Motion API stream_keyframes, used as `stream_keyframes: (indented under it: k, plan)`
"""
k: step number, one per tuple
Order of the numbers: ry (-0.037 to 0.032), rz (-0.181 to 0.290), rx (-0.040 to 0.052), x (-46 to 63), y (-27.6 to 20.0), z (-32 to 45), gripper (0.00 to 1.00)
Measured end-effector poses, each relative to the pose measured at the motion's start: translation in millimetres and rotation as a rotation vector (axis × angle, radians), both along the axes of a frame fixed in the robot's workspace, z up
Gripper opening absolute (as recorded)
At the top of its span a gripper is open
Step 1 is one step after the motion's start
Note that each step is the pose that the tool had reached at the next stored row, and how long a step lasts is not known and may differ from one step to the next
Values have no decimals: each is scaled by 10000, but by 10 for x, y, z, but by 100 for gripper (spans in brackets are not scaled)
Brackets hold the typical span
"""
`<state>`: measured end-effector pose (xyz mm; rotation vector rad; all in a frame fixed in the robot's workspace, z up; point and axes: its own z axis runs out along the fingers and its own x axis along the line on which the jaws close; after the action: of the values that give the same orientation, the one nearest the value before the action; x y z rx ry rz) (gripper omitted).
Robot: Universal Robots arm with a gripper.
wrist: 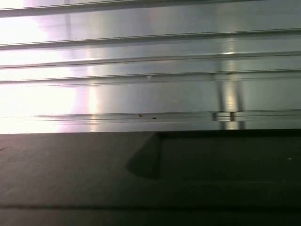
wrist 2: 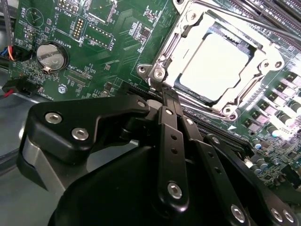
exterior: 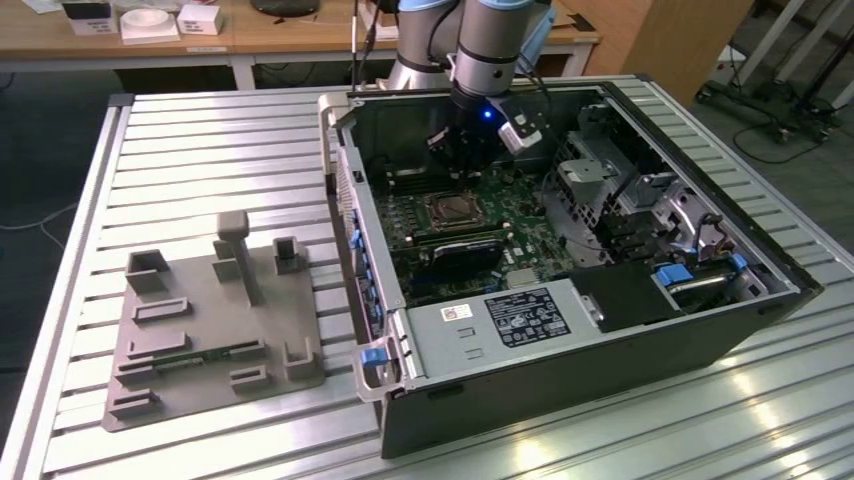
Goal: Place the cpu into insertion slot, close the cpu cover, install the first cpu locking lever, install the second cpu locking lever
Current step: 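Install the first cpu locking lever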
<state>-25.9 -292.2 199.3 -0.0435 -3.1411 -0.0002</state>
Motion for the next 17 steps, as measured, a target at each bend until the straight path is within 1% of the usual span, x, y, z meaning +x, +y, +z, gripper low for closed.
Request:
stream_keyframes:
  k: [3, 10, 11, 17]
  plan:
    - [1, 1, -24, 2, 2, 0, 10]
    - [0, 1, -26, 1, 6, 6, 10]
    - [0, 0, -41, 1, 8, 6, 10]
    - [-1, 0, -254, 2, 12, 6, 10]
